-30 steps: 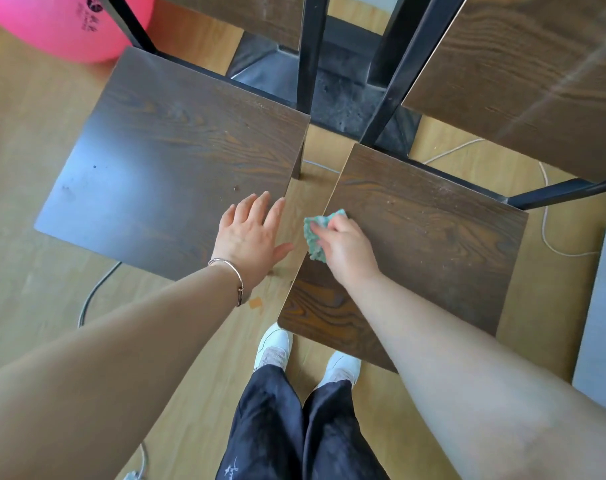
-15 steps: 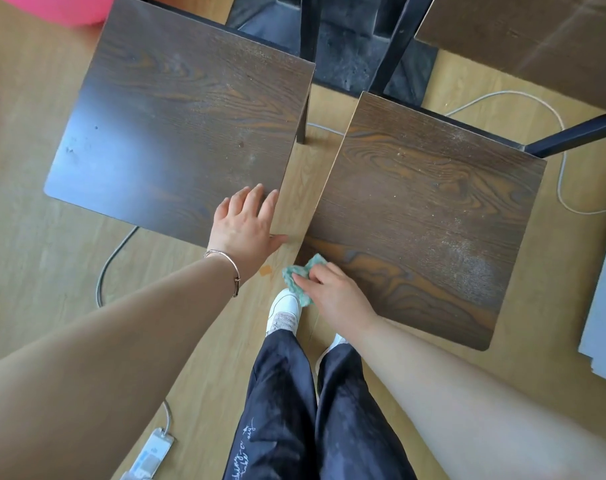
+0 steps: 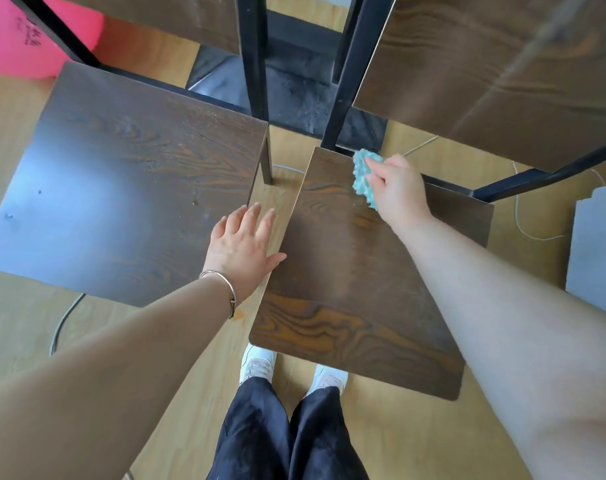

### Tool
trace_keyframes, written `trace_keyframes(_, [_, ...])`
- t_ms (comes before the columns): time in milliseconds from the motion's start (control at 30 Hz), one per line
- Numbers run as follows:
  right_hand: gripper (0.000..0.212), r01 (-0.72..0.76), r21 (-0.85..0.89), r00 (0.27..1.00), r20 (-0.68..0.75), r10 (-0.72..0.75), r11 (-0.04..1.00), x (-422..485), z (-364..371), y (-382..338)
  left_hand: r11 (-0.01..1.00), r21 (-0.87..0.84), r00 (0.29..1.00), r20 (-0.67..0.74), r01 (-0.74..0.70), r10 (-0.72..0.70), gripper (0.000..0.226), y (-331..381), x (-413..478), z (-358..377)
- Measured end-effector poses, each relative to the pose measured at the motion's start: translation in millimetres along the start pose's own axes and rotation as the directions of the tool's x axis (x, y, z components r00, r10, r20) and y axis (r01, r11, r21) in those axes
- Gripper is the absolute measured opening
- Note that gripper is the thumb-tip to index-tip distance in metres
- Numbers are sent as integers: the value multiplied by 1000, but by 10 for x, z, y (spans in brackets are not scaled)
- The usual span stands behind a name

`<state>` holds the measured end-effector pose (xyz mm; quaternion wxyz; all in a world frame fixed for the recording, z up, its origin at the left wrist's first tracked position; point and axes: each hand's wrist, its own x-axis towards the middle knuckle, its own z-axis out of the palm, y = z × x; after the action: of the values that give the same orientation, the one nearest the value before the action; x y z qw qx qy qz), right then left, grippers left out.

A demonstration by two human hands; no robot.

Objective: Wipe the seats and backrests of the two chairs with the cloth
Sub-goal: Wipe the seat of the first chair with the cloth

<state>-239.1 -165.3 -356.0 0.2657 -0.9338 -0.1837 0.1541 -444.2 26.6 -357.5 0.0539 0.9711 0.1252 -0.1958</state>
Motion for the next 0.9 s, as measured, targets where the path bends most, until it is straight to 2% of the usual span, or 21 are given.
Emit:
trace_keyframes(167, [34, -53, -108, 995, 83, 62, 993, 370, 39, 140, 999, 1, 999, -41, -35, 35, 77, 222, 344, -132])
trace_keyframes(433, [32, -117, -33, 983, 141, 120, 993, -27, 241, 108, 998, -28, 999, -9, -48, 47, 77, 332, 354, -112])
trace_keyframes(600, [34, 36, -57, 971, 238, -21, 998, -450, 356, 89, 998, -27, 997, 36, -62, 63, 75, 277, 78, -54])
trace_keyframes(767, [33, 169, -70, 961, 234, -148, 983, -1017, 570, 107, 998, -38, 995, 87, -41, 44, 74, 211, -242, 81])
trace_keyframes(833, [32, 174, -67, 954, 257, -151, 983, -1249, 653, 83, 999, -42, 994, 105, -18, 22, 74, 198, -387, 151])
trace_keyframes(900, [25, 95, -15, 952, 294, -86, 995, -1487, 717, 47, 999, -40, 993, 119, -6, 10, 74, 202, -529, 209])
